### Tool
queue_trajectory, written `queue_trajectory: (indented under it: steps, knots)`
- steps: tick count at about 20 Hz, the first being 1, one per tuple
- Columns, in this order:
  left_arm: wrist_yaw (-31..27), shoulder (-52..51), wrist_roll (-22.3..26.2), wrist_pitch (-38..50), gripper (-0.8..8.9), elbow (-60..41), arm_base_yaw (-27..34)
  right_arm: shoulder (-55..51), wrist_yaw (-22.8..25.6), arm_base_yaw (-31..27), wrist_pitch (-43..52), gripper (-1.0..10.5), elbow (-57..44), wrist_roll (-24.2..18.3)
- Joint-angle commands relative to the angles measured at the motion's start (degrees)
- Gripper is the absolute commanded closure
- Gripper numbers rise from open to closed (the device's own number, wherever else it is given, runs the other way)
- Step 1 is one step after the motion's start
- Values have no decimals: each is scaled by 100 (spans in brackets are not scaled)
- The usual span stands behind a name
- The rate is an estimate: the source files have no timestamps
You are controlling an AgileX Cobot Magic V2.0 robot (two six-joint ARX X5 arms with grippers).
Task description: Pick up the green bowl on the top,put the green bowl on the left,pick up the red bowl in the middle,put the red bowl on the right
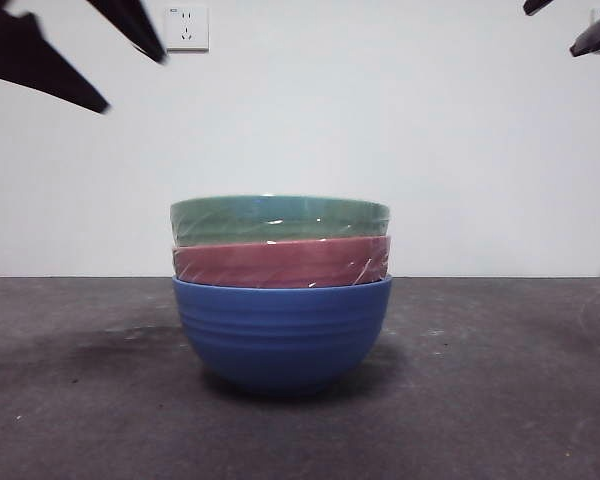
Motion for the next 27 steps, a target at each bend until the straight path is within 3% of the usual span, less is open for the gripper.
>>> queue_trajectory:
  steps: [1,3,8,14,15,20,27]
  knots:
    - [-658,645,155,-271,464,442,-472,55,17,136,-4,663,13,52]
    - [-1071,1193,254,-496,467,780,-734,66,39,201,-9,663,13,92]
    - [-1241,2065,334,-505,468,981,-979,66,39,214,-11,663,13,92]
    - [-1526,2417,339,-507,473,981,-981,66,42,214,-11,663,13,92]
    - [-1523,2422,343,-507,489,981,-981,66,42,214,-13,663,13,92]
    - [-1528,2422,461,-487,807,981,-981,66,44,214,-11,664,13,92]
    - [-1519,2420,463,-424,826,1016,-981,66,55,214,-11,664,13,92]
